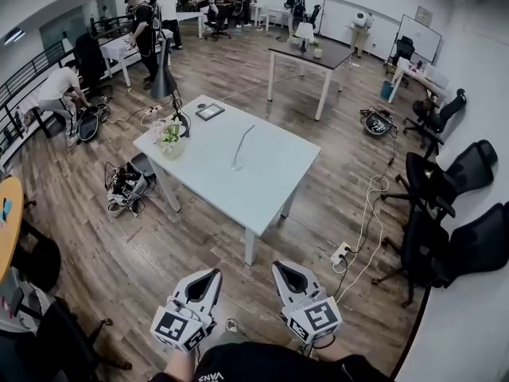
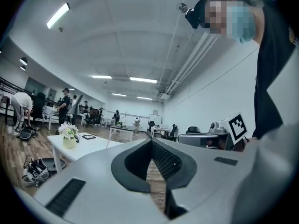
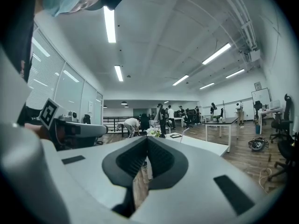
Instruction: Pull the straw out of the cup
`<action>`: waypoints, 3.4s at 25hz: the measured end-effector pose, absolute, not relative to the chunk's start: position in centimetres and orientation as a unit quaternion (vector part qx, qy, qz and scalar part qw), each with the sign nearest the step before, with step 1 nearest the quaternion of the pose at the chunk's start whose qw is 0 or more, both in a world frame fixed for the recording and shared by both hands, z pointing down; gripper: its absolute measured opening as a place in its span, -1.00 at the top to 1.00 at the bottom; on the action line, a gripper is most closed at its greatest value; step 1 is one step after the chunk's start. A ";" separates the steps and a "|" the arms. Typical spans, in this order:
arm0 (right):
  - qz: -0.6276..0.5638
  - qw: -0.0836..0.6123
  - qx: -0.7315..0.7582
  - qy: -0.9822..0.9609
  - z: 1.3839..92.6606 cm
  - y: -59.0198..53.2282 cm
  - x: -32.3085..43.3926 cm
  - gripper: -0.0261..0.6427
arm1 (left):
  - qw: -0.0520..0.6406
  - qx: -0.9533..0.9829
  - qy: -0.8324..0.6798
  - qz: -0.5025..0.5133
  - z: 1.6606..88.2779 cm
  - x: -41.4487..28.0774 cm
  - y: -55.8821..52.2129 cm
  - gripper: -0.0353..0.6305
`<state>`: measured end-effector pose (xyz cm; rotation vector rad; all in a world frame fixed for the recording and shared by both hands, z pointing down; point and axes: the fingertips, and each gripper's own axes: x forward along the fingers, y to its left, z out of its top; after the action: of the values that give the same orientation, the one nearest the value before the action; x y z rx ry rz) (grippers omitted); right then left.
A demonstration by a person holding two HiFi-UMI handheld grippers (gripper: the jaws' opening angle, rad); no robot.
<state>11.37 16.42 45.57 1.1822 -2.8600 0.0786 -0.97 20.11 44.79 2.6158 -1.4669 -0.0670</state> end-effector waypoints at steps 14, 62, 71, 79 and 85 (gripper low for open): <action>0.021 0.013 0.408 -0.913 44.7 8.8 4.8 0.87 | 0.062 0.885 -0.462 -0.018 44.0 -7.4 11.7 0.89; 0.037 0.026 0.396 -0.917 46.6 -24.2 2.2 0.87 | 0.082 0.872 -0.483 -0.015 46.1 -10.7 -20.3 0.89; 0.026 0.027 0.424 -0.905 46.2 -29.7 0.7 0.87 | 0.065 0.894 -0.444 -0.016 44.8 -11.2 -26.2 0.89; 0.020 0.034 0.444 -0.895 46.2 -32.7 -0.5 0.87 | 0.068 0.905 -0.419 -0.021 44.9 -12.0 -29.2 0.89; 0.023 0.038 0.449 -0.893 46.8 -34.1 -1.3 0.87 | 0.074 0.909 -0.410 -0.019 45.5 -12.4 -30.8 0.89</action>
<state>-1.31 -34.13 46.77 1.3763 -2.7383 0.0708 -12.44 -30.75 45.48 2.7283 -1.2303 -0.0585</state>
